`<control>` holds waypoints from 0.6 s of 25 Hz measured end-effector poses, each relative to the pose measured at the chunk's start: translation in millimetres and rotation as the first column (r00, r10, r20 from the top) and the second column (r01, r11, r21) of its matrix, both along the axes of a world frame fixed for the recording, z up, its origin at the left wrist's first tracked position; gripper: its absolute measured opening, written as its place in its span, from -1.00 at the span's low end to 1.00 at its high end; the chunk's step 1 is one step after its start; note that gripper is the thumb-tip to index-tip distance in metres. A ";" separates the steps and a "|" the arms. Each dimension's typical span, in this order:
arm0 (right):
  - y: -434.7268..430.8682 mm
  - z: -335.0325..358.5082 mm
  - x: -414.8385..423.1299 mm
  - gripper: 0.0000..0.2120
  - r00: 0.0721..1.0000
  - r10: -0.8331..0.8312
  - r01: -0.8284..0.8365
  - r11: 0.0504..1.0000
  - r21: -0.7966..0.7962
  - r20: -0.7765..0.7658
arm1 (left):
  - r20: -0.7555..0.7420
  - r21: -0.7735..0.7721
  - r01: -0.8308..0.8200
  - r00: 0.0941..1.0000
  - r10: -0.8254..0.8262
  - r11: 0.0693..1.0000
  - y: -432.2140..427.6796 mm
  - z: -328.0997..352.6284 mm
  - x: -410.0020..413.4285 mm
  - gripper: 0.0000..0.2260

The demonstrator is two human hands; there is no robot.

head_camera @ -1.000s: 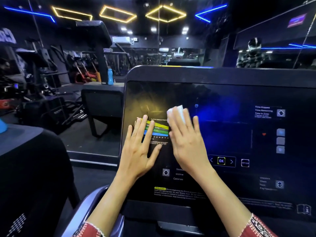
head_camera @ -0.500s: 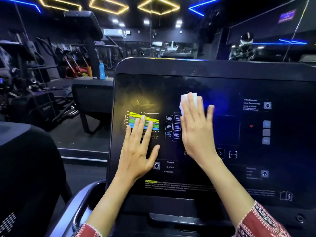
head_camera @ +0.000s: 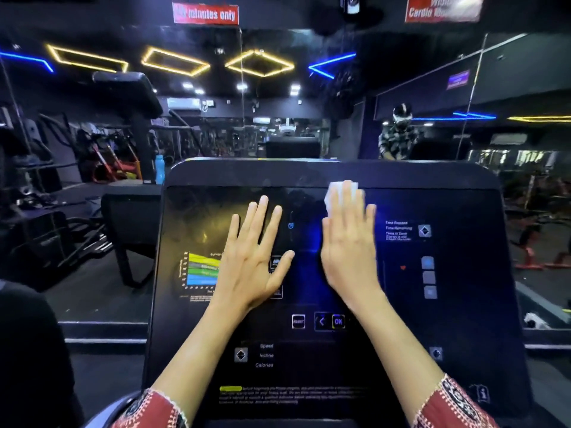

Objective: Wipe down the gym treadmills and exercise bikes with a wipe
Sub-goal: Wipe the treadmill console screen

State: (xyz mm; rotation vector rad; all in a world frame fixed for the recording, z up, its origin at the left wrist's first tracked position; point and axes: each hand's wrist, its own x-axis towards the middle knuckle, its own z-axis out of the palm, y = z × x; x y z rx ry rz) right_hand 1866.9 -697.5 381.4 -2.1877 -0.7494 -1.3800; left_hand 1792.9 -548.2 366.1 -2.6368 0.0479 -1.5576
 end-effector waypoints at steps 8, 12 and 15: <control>33.5 34.8 2.2 -0.51 0.988 0.139 -0.136 0.989 -0.051 0.067 | 0.059 -0.088 -0.012 0.998 0.017 0.996 17.5 24.9 7.1 -0.38; 44.2 54.3 11.8 -0.50 0.993 0.093 -0.092 0.996 -0.018 0.069 | 0.061 -0.072 0.006 0.998 -0.002 0.997 20.9 26.5 6.0 -0.39; 43.3 55.8 20.7 -0.53 0.977 0.167 -0.143 0.975 -0.167 0.135 | 0.065 -0.056 0.009 0.998 -0.005 0.998 19.7 27.6 7.6 -0.40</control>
